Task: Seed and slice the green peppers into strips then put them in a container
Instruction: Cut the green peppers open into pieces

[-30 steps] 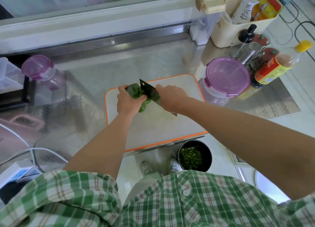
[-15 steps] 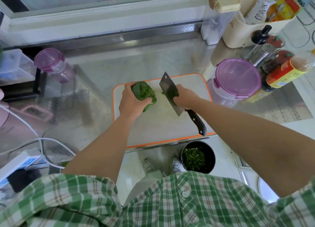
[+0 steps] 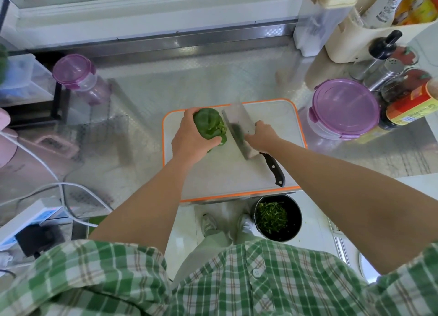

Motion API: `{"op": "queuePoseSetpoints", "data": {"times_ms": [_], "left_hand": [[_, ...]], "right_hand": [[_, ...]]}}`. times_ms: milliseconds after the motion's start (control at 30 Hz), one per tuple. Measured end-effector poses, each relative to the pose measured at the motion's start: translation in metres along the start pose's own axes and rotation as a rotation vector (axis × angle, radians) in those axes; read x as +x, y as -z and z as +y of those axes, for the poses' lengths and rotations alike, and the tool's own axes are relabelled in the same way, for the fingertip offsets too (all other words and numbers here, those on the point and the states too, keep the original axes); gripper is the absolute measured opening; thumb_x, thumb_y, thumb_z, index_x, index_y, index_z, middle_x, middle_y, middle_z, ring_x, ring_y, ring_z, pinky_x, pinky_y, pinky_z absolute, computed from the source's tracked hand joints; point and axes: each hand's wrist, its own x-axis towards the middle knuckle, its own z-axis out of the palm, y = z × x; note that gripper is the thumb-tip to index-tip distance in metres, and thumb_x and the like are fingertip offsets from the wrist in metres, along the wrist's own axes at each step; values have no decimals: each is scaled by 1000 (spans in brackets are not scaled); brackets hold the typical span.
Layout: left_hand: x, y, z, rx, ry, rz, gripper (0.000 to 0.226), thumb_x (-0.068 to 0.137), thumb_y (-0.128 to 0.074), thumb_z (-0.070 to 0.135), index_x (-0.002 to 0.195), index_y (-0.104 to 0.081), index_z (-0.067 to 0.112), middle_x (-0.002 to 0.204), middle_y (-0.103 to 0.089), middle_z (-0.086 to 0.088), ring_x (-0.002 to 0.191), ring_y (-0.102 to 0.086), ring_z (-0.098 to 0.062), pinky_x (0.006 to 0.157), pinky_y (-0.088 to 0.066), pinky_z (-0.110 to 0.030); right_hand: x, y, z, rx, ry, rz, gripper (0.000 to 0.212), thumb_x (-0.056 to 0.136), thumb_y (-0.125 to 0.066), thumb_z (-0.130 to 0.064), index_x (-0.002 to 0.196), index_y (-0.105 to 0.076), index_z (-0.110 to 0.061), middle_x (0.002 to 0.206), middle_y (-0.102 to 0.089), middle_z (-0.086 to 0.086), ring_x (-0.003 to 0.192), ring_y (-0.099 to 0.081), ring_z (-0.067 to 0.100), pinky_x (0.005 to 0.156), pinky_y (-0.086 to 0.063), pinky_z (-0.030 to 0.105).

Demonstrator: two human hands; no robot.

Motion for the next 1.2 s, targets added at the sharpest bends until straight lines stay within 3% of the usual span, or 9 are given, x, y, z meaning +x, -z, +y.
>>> {"op": "queuePoseSetpoints", "data": {"times_ms": [67,133,267,467,567,667,933,1067,1200], "left_hand": [[1,1,0,-6,-7,-4,84,59,-86,37,128,-39,34,113,-51,19,105,-56,-8,95,-49,-37],[2,2,0,-13,-21,-13,85,60,-87,36,130,-39,34,113,-51,20,103,-54,-7,95,-49,-36],[4,2,2,-23,-52,-48,86,61,-86,37,131,-38,34,115,-51,18,102,-56,-9,92,-51,-35],[2,2,-2,-81,-70,-85,83,62,-86,32,129,-39,34,116,-54,15,105,-58,-12,93,-51,-37],[3,2,-3,-67,-77,-112,85,59,-86,34,129,-39,35,117,-54,13,106,-58,-13,94,-51,-39],[3,1,-2,-70,-73,-130,85,60,-87,31,130,-38,34,117,-53,13,105,-57,-14,94,-51,-37],[9,7,-12,-180,21,-95,83,63,-88,25,130,-40,29,118,-53,8,111,-57,-17,95,-50,-35],[7,8,-20,-417,190,-22,82,66,-88,16,131,-38,21,116,-49,6,110,-57,-18,80,-58,-52],[4,15,-27,-530,304,-8,83,63,-81,27,133,-38,20,122,-48,1,114,-56,-20,86,-57,-43]], "right_hand": [[1,3,-7,43,34,139,59,92,-52,-44,135,-39,-4,134,-43,18,125,-42,35,102,-36,42],[-1,7,-20,202,111,183,51,87,-59,-48,121,-49,-11,121,-54,13,113,-53,30,97,-44,43],[-10,6,-40,537,115,-142,25,88,-63,-33,92,-49,-14,79,-63,8,66,-61,19,62,-54,31],[-12,11,-43,672,25,-262,28,92,-61,-20,71,-47,-8,59,-48,11,45,-45,16,44,-41,22],[-13,11,-44,685,-10,-280,22,91,-55,-7,69,-49,-9,59,-48,10,44,-46,13,43,-42,18],[-10,8,-42,629,-45,-181,18,88,-58,-11,72,-55,-5,59,-56,9,48,-53,15,51,-50,22],[-7,10,-31,663,-88,-120,27,87,-53,-16,63,-43,-10,53,-39,7,41,-35,17,44,-31,21],[-5,16,-23,749,-89,-132,18,90,-48,-5,72,-48,-5,60,-43,8,46,-39,16,39,-33,17],[-5,17,-18,712,-75,-143,7,93,-47,-3,89,-52,-2,65,-46,10,48,-43,15,36,-37,12]]}}
